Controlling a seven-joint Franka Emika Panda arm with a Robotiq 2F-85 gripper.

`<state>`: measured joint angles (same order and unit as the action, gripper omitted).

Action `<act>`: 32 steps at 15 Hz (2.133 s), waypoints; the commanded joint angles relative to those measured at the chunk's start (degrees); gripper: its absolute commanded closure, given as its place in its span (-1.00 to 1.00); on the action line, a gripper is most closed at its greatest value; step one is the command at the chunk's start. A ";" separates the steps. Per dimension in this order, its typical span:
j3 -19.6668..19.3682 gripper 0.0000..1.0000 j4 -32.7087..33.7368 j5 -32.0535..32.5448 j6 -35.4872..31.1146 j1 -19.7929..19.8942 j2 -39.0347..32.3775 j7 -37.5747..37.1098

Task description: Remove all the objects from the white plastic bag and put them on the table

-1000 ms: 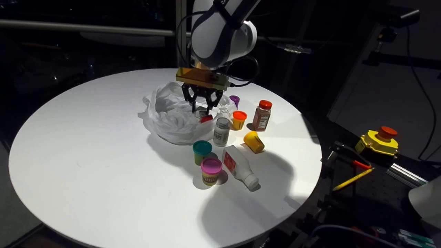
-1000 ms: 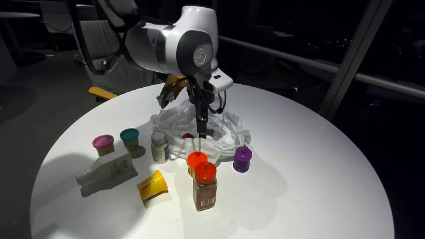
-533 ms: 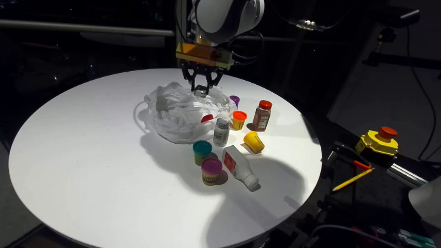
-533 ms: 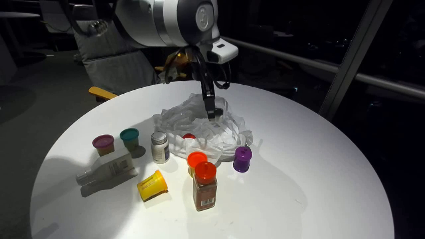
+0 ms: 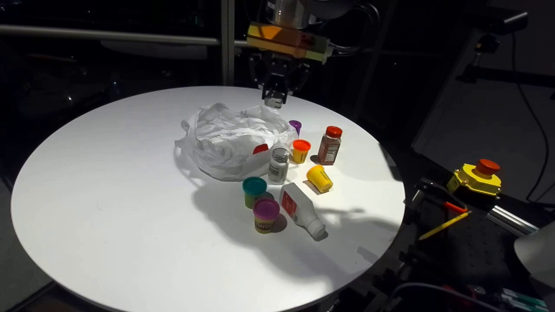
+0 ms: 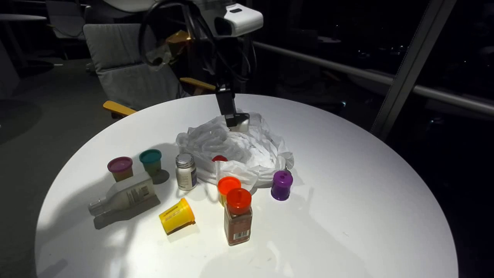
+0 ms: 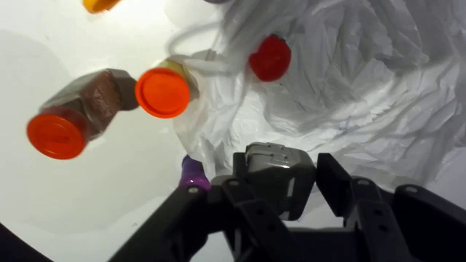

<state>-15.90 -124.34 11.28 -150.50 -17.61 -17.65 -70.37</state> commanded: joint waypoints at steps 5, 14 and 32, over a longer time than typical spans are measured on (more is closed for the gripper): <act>9.42 0.47 -24.43 -3.80 -5.62 6.85 15.07 -0.16; 10.84 0.47 -30.45 -7.35 -13.28 11.41 8.85 -0.91; 9.00 -1.00 -18.89 -11.99 -5.53 11.94 5.22 10.23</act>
<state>-6.90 -145.34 -2.18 -161.03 -3.85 -16.51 -62.72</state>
